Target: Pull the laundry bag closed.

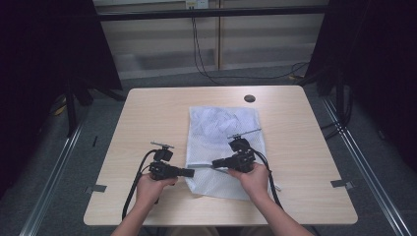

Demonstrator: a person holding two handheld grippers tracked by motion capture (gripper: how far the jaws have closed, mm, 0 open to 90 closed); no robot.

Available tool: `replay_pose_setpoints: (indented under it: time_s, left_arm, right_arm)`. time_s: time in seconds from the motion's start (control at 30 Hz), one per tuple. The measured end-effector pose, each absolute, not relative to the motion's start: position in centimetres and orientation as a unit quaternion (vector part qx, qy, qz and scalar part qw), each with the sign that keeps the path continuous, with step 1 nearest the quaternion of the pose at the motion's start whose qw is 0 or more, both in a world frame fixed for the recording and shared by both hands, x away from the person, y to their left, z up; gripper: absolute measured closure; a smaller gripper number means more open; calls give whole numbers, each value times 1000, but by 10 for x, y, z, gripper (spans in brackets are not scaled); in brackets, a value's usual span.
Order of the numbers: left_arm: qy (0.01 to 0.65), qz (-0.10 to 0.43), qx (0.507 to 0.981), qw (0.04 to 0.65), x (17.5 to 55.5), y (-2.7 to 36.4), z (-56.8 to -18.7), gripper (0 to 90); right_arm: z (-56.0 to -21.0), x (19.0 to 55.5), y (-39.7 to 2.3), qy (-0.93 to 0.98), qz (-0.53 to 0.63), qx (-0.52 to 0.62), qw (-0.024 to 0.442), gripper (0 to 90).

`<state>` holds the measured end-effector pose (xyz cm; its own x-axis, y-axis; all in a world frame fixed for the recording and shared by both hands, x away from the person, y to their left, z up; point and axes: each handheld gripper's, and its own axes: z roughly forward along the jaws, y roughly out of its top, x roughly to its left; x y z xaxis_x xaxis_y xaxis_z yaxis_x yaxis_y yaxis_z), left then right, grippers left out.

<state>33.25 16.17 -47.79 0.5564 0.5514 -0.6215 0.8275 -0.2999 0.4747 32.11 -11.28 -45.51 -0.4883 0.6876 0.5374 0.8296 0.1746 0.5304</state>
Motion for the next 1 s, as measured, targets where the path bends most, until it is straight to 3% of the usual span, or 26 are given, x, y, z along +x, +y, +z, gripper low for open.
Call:
replay_pose_setpoints:
  time_s: [1.0]
  left_arm:
    - [437, -173, 788, 397, 333, 162, -477, 884]
  right_arm:
    - [-455, 318, -127, -757, -413, -500, 84, 870]
